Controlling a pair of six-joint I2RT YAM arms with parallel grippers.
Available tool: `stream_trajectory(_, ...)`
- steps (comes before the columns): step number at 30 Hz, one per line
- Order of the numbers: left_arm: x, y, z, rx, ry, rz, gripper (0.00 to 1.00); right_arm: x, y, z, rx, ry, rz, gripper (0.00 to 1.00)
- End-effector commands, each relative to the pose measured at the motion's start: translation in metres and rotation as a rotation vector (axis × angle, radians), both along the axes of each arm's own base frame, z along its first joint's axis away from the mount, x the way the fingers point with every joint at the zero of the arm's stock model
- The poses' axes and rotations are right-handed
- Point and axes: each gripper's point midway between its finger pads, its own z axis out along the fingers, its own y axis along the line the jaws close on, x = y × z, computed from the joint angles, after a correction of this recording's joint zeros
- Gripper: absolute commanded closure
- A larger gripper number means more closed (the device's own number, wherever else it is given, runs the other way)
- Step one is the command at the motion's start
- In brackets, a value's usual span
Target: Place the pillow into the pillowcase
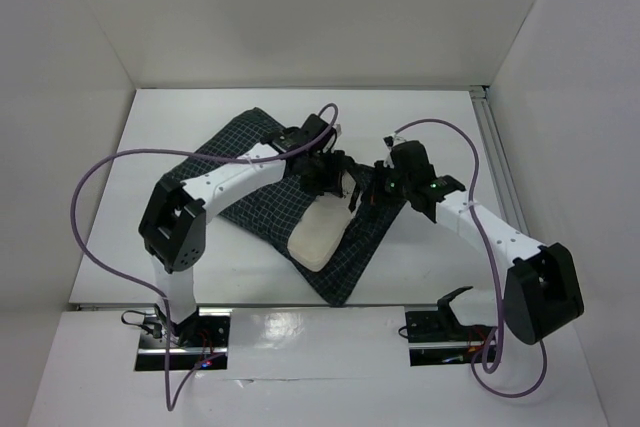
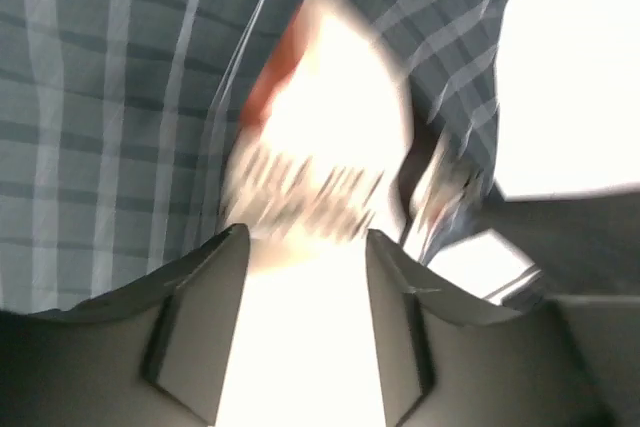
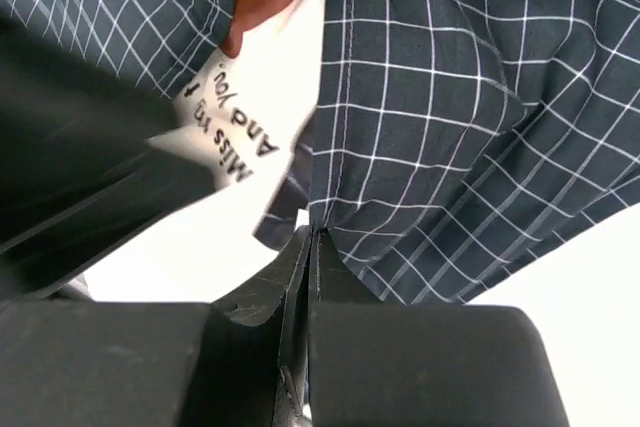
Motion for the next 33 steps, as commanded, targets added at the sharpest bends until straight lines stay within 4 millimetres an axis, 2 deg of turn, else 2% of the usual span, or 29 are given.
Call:
stream_trajectory(1,-0.036,0.039,0.006,0.158,0.062,-0.047,0.35,0.036,-0.001,0.029,0.004,-0.146,-0.060,1.00)
stream_trajectory(4,-0.045,0.044,0.018,0.184,0.021,-0.060,0.23,0.038,0.002,0.031,0.019,-0.145,-0.058,1.00)
stream_trajectory(5,-0.046,0.048,0.020,0.189,0.010,-0.053,0.23,0.040,0.003,0.033,0.023,-0.155,-0.058,1.00)
stream_trajectory(8,-0.066,0.051,0.028,0.211,-0.010,-0.100,0.22,0.042,0.004,0.038,0.034,-0.160,-0.064,1.00)
stream_trajectory(11,-0.097,0.040,0.023,0.184,0.026,-0.182,0.21,0.044,0.006,0.042,0.033,-0.163,-0.051,1.00)
stream_trajectory(13,-0.116,0.037,0.010,0.236,0.030,-0.205,0.15,0.046,0.007,0.046,0.032,-0.160,-0.051,1.00)
stream_trajectory(17,-0.124,0.039,-0.015,0.311,0.076,-0.119,0.15,0.049,0.010,0.058,0.040,-0.181,-0.039,1.00)
stream_trajectory(19,-0.121,0.033,-0.021,0.306,0.060,-0.109,0.15,0.048,0.009,0.052,0.026,-0.168,-0.033,1.00)
stream_trajectory(24,-0.106,0.017,-0.033,0.286,0.038,-0.060,0.14,0.046,0.010,0.058,0.037,-0.173,-0.023,1.00)
stream_trajectory(25,-0.103,0.013,-0.030,0.271,0.027,-0.058,0.17,0.046,0.010,0.058,0.037,-0.173,-0.023,1.00)
stream_trajectory(26,-0.095,0.014,-0.037,0.285,0.021,-0.040,0.23,0.044,0.010,0.056,0.033,-0.163,-0.023,1.00)
stream_trajectory(27,-0.092,0.010,-0.038,0.274,0.017,-0.031,0.49,0.044,0.009,0.059,0.031,-0.176,-0.018,1.00)
stream_trajectory(28,-0.082,0.016,-0.043,0.290,0.021,0.020,0.77,0.043,0.010,0.060,0.036,-0.174,-0.010,1.00)
stream_trajectory(29,-0.070,0.029,-0.050,0.318,0.046,0.076,1.00,0.042,0.011,0.060,0.033,-0.178,0.005,1.00)
stream_trajectory(30,-0.065,0.033,-0.053,0.310,0.071,0.107,1.00,0.041,0.012,0.063,0.025,-0.189,0.029,1.00)
stream_trajectory(31,-0.058,0.038,-0.053,0.294,0.091,0.152,1.00,0.037,0.010,0.052,0.003,-0.153,0.037,1.00)
stream_trajectory(32,-0.053,0.041,-0.049,0.267,0.096,0.180,1.00,0.038,0.010,0.056,0.003,-0.154,0.037,1.00)
stream_trajectory(33,-0.038,0.048,-0.041,0.225,0.067,0.221,1.00,0.042,0.005,0.053,-0.031,-0.153,0.019,1.00)
